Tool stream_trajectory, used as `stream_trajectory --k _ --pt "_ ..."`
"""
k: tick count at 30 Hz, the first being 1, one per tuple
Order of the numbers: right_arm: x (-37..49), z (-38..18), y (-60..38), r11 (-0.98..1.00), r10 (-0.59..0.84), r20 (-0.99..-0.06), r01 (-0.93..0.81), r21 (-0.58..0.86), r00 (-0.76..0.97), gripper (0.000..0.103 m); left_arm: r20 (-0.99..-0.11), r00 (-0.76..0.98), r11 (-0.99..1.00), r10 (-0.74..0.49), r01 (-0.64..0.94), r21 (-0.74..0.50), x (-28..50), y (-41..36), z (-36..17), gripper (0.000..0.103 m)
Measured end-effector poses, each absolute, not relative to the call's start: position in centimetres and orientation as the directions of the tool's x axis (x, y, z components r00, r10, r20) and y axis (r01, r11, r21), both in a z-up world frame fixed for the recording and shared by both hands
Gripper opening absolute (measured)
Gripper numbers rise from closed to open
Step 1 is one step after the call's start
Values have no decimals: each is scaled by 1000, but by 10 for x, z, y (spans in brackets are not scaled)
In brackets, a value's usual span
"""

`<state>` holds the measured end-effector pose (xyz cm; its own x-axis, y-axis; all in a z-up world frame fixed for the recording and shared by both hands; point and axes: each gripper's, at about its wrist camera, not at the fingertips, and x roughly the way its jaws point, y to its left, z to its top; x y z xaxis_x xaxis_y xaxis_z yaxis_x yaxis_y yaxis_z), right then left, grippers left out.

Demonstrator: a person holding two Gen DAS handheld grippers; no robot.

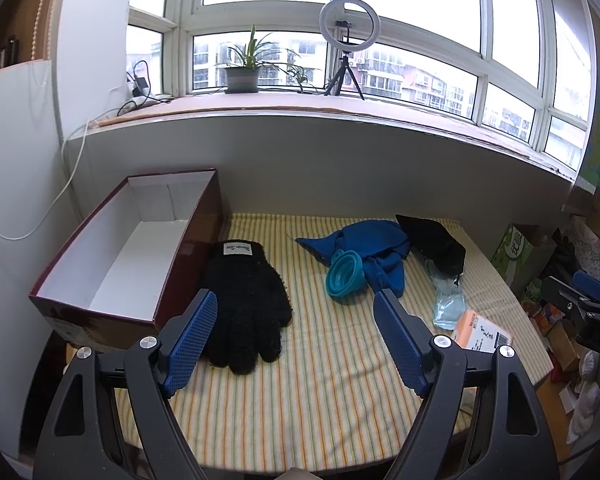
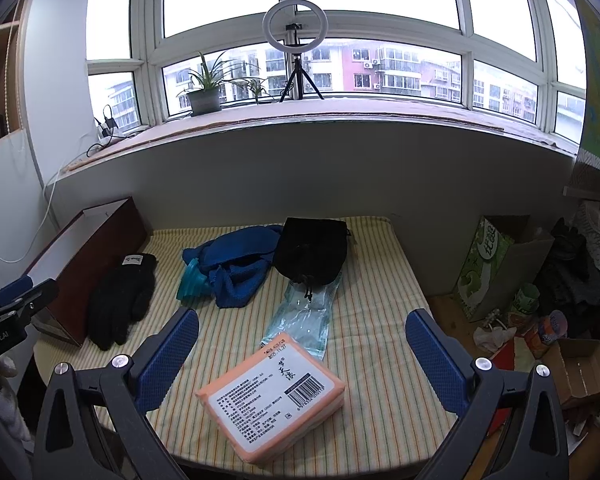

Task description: Organize soft objects

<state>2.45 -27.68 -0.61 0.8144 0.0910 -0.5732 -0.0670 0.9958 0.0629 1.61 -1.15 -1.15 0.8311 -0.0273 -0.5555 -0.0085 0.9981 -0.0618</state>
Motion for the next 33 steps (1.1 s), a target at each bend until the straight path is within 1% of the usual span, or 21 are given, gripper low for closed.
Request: stream_trajectory --k 22,29,33 --pt "25 -8 -277 995 97 -579 -73 65 810 102 -561 827 998 -29 -5 -58 18 -13 -15 81" --pt "28 -14 -281 994 106 -594 -77 73 798 102 -578 816 998 -37 4 -58 20 -16 -22 81" --pt "31 -19 -288 993 118 -613 -80 90 782 102 -598 799 997 -62 27 -68 23 -20 -29 81"
